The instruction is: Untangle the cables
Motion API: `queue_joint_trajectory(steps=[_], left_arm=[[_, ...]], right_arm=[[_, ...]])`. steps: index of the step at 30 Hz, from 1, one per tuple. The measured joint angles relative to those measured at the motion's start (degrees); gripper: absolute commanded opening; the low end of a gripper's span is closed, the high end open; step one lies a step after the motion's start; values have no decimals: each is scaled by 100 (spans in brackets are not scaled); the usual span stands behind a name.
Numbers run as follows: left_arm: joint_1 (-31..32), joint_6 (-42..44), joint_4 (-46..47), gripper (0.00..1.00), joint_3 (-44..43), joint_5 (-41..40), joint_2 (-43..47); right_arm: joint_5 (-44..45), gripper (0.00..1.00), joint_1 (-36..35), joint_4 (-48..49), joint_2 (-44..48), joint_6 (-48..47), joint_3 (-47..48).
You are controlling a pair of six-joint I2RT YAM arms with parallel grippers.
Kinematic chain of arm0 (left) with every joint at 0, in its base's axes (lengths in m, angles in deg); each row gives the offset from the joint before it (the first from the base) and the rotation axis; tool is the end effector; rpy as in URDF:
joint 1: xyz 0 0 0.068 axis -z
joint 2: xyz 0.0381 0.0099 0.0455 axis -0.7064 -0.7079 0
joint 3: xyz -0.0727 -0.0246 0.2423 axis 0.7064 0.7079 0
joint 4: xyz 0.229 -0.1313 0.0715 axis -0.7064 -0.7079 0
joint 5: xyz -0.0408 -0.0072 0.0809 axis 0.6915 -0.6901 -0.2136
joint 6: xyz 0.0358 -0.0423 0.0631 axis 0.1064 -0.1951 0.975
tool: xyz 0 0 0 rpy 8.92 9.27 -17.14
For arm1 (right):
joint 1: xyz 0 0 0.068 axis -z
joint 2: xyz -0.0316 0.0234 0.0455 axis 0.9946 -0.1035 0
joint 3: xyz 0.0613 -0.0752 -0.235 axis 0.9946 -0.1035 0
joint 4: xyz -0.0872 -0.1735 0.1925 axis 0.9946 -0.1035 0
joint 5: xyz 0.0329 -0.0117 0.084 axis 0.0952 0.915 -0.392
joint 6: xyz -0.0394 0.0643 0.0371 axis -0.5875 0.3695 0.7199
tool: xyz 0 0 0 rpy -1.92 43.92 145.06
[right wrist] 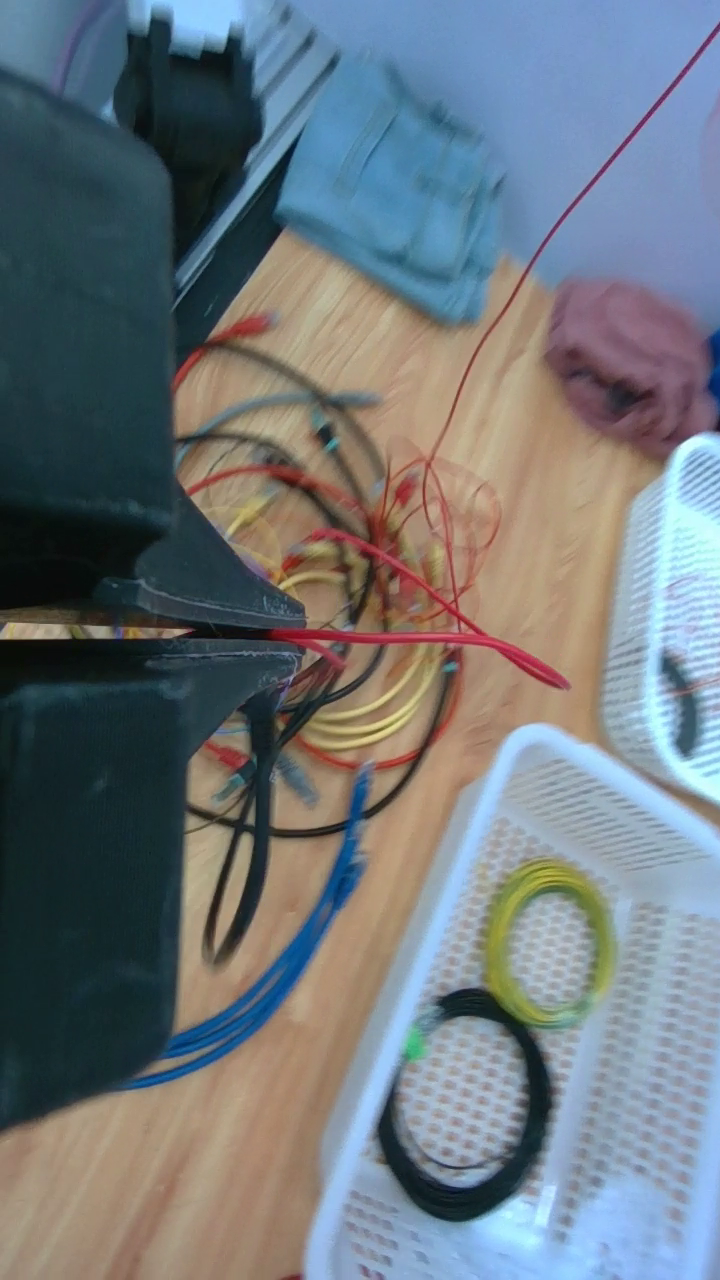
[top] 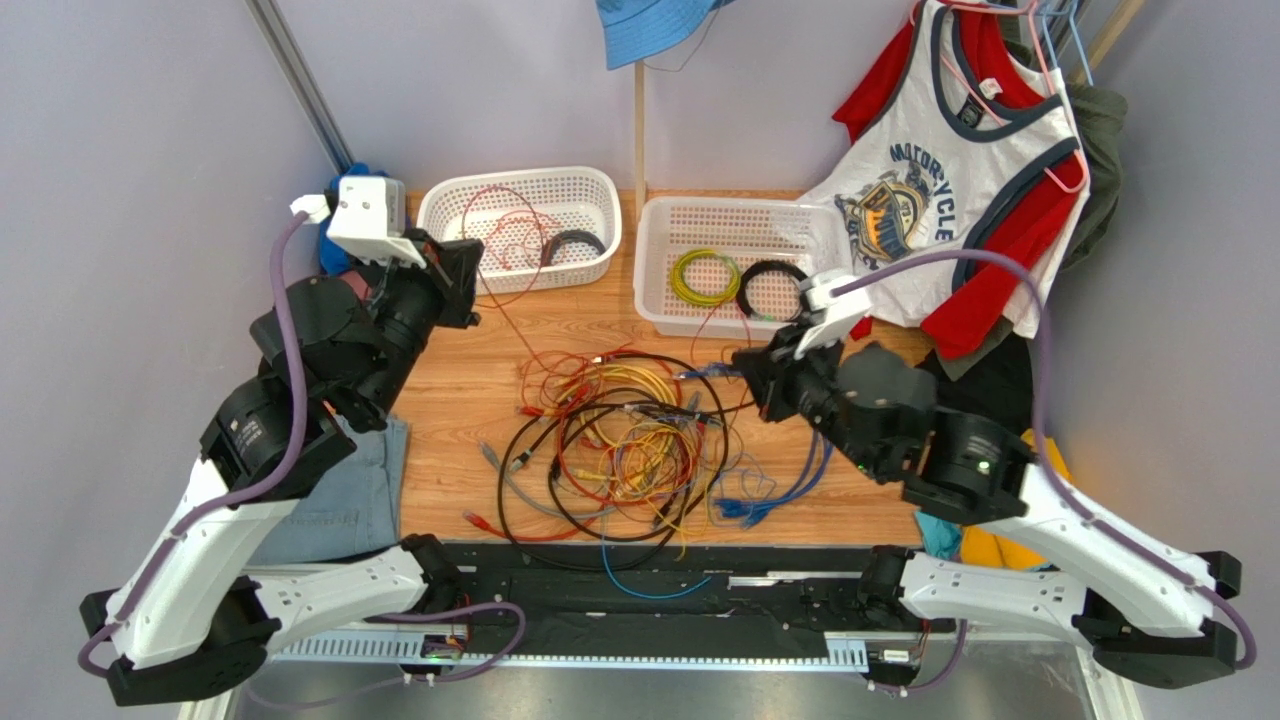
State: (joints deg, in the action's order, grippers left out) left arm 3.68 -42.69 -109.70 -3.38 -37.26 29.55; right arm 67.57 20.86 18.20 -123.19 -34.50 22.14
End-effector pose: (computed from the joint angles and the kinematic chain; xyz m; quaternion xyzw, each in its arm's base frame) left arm 0.1503 -0.1089 0.5082 -0.0047 0.7025 -0.1883 0.6864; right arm 0.1301 0.1781 0.4027 -0.1499 0.7730 0.2329 0.5708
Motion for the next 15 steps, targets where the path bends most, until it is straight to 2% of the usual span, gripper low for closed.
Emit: queue_joint_trajectory(steps=[3, 4, 6, 7, 10, 15], left_arm=[[0, 136, 24, 0, -470, -22, -214], [0, 168, 35, 0, -590, -24, -258], [0, 216, 37, 0, -883, -4, -391], [0, 232, 42, 0, -1003, 22, -461], [0, 236, 46, 0, -1239, 131, -584], [0, 234, 4, 0, -1311, 317, -752]], right_arm=[[0, 0, 0, -81, -9, 175, -789], [-4, 25, 0, -125, -17, 227, -1027], [-20, 49, 0, -219, -74, 343, -1329], [-28, 64, 0, -254, -127, 409, -1370], [-83, 79, 0, -245, -304, 413, -1357], [-332, 82, 0, 11, -269, 297, -1167]])
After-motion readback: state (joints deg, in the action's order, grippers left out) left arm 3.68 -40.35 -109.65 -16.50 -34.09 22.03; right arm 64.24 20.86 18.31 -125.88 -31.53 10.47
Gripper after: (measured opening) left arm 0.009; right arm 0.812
